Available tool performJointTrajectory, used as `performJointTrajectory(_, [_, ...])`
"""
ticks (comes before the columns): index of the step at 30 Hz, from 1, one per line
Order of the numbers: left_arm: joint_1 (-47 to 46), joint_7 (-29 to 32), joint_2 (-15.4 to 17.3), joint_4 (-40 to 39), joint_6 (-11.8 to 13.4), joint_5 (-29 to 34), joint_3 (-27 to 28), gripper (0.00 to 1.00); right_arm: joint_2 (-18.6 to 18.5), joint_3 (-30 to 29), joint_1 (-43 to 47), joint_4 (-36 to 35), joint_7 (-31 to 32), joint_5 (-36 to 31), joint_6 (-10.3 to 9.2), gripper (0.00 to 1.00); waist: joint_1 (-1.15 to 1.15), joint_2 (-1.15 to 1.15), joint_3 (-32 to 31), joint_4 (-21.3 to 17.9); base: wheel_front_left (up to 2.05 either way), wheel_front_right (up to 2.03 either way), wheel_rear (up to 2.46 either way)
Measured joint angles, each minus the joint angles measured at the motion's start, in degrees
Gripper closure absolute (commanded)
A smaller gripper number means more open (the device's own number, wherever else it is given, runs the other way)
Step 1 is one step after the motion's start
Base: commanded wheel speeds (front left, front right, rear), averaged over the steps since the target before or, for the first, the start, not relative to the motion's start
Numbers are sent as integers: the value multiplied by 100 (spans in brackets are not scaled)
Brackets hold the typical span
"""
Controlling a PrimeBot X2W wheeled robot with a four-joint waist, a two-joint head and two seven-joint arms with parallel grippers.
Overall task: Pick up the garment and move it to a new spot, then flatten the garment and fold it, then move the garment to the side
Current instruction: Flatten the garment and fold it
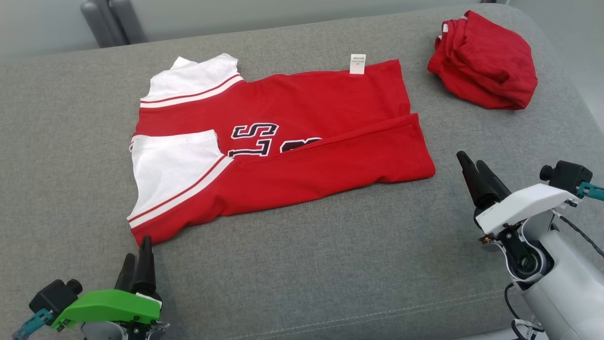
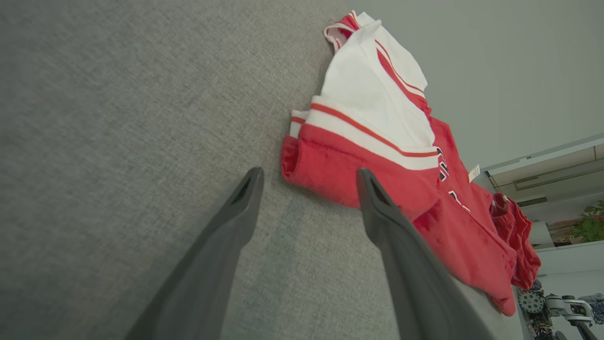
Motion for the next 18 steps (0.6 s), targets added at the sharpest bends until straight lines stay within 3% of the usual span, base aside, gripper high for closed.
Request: performJointTrajectory(18, [-220,600,-110,-62,-9,-1278,305,0,-32,147,54,-146,47,-1,23,0,0,0,105,-125,0,0,0])
